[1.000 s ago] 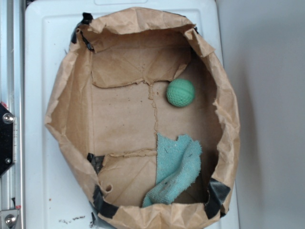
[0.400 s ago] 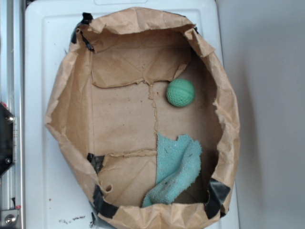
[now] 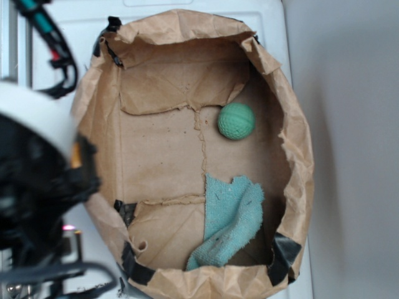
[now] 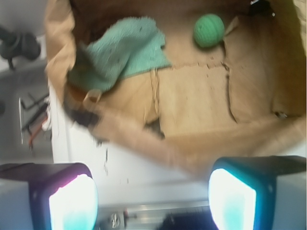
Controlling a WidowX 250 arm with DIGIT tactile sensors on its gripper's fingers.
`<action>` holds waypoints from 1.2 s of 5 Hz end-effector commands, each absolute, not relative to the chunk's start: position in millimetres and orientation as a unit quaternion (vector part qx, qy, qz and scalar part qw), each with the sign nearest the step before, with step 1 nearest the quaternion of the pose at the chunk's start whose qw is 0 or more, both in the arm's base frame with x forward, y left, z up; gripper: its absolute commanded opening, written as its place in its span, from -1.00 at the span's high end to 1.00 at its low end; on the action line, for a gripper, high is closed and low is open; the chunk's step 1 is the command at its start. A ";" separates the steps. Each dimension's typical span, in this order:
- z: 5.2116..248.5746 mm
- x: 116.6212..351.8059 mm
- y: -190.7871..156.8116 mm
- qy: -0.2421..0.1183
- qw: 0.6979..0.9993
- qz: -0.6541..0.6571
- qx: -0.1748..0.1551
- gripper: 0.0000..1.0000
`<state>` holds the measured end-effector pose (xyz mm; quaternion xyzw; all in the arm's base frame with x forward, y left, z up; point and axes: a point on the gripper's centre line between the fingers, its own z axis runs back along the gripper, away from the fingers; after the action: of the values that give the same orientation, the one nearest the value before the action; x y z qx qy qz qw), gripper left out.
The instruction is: Grab the green ball.
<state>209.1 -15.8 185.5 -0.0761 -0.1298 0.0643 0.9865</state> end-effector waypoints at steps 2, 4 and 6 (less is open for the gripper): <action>163.9 282.3 0.8 -0.178 0.975 0.112 -0.071 -1.00; 141.6 319.5 14.7 -0.183 0.972 0.140 -0.037 -1.00; 133.2 329.4 17.1 -0.185 0.969 0.163 -0.019 -1.00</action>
<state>320.2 13.4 113.8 -0.0167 -0.1573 0.1634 0.9738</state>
